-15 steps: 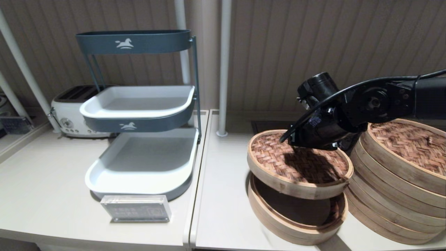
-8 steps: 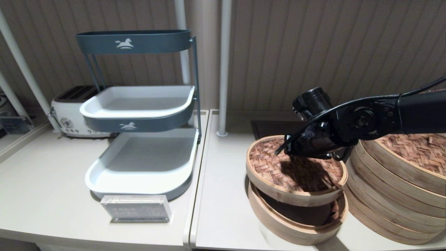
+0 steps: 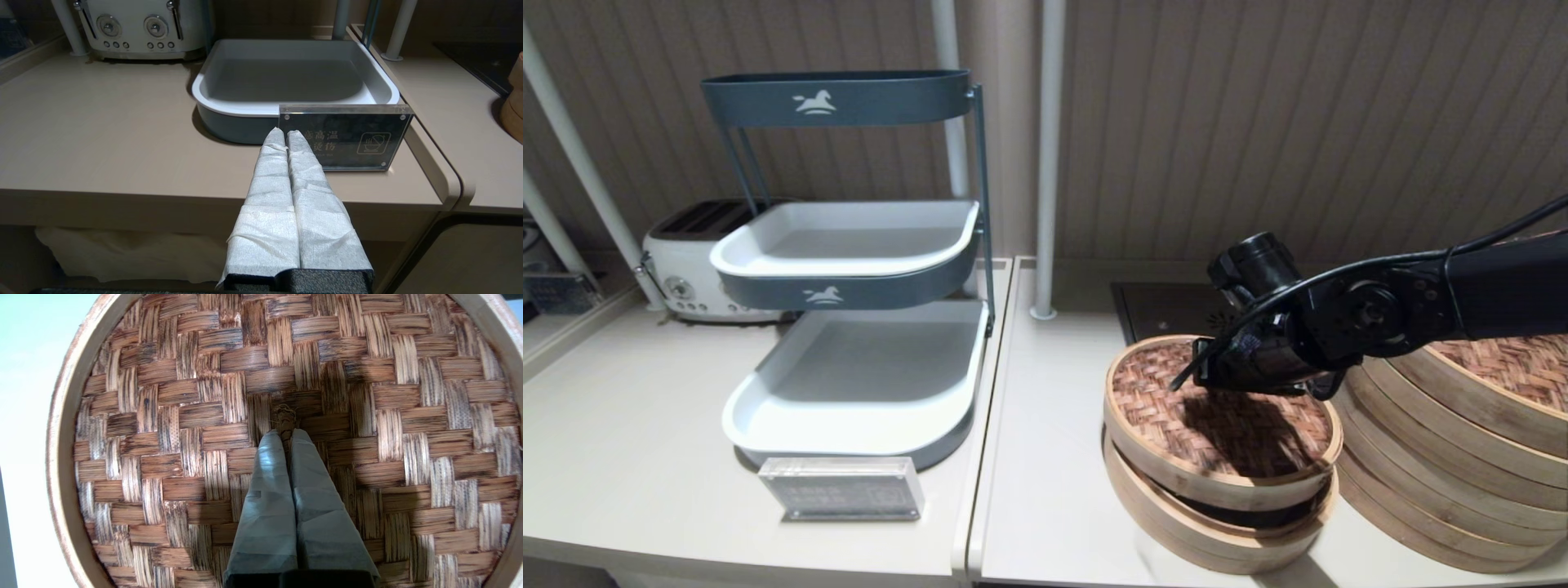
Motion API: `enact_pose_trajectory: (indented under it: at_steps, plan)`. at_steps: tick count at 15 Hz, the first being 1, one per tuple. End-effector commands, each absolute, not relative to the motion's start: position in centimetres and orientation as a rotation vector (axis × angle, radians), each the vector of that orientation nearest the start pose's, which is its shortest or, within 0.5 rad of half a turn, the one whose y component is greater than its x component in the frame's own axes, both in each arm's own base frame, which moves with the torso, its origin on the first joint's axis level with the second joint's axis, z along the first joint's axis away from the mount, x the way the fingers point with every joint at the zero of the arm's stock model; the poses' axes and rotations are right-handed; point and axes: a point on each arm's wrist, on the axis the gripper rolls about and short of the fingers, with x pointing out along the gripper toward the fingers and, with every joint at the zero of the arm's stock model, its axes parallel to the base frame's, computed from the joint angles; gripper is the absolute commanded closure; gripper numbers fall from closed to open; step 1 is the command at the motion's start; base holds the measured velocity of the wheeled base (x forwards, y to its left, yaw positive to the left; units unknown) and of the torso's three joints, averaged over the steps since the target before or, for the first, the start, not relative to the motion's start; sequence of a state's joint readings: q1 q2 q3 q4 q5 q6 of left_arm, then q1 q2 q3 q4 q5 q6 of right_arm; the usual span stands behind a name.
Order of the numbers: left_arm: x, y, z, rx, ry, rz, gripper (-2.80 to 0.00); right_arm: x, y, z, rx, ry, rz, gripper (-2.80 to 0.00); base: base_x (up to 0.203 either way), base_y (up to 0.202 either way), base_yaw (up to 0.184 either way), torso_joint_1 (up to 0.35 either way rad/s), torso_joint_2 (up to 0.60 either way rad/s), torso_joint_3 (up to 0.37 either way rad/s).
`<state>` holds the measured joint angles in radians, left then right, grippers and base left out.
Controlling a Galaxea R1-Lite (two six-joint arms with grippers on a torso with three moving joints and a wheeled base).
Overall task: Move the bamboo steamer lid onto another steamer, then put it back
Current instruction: Put the steamer
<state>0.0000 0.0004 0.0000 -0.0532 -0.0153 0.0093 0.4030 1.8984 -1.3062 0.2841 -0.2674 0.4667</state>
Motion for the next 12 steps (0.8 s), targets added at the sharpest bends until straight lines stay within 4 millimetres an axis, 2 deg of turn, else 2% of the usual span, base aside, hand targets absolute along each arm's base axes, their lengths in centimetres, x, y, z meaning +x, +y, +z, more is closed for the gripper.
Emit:
enact_pose_trajectory:
  at_steps: [1, 4, 12]
  plan:
    - [-2.1, 0.0, 7.3, 0.009, -0.026, -0.015, 0.0, 31.9, 13.0, 16.5, 0.148, 0.837, -0.071, 0.0, 0.0, 0.0, 0.0, 0.0, 0.0, 0.0]
    - [-2.1, 0.0, 7.3, 0.009, -0.026, -0.015, 0.0, 31.5, 12.9, 16.1, 0.149, 0.838, -0.071, 0.0, 0.0, 0.0, 0.0, 0.0, 0.0, 0.0]
    - [-2.1, 0.0, 7.3, 0.009, -0.026, -0.015, 0.0, 29.8, 12.7, 17.4, 0.154, 0.813, -0.05, 0.0, 0.0, 0.0, 0.0, 0.0, 0.0, 0.0]
